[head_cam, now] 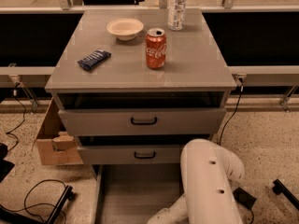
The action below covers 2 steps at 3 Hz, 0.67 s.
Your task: Close bottom drawer
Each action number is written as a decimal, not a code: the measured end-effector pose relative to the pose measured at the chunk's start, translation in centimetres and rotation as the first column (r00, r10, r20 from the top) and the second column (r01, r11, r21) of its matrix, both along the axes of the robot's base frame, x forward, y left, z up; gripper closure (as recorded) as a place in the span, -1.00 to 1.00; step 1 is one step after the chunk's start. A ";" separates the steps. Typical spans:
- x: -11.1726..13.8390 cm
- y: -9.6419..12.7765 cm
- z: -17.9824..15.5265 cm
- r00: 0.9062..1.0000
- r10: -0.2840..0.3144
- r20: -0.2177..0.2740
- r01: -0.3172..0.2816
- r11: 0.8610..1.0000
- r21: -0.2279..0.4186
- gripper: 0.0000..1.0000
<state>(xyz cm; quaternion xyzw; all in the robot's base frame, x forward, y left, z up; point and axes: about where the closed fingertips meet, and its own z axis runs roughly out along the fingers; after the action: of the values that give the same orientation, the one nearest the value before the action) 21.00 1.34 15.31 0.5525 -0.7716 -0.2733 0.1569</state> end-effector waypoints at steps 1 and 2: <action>-0.8 0.5 -4.3 0.999 -0.012 -0.043 0.013 1.000 0.010 1.00; 0.9 -0.1 -5.9 1.000 -0.023 -0.010 0.023 1.000 0.009 1.00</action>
Offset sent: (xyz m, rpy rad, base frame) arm 0.0536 -0.0077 -0.0710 0.0104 -0.0759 -0.0372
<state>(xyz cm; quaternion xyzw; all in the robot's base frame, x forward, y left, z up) 21.89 1.24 9.38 0.5431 -0.7759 -0.2812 0.1549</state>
